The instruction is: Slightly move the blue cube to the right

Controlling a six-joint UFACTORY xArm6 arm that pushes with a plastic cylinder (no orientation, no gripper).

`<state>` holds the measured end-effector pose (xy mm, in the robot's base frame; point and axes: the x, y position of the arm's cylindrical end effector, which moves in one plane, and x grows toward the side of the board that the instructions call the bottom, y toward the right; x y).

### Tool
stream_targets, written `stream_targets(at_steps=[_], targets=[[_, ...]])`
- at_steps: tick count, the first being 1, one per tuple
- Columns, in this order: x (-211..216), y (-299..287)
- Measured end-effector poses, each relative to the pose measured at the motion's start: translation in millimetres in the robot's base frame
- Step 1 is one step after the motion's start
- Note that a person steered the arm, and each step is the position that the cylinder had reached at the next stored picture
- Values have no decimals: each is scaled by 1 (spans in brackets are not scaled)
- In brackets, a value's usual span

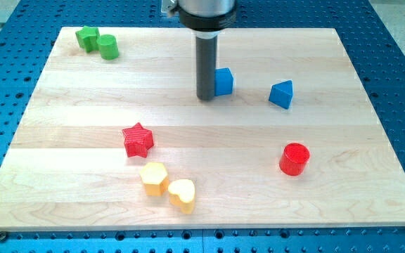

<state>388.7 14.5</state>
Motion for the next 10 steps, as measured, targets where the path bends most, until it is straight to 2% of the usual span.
stream_targets(at_steps=[1,3,5,6,8,9,10], targets=[[3,-34],[-10,-153],[-10,-156],[-10,-236],[-82,-320],[-142,-320],[-154,-319]])
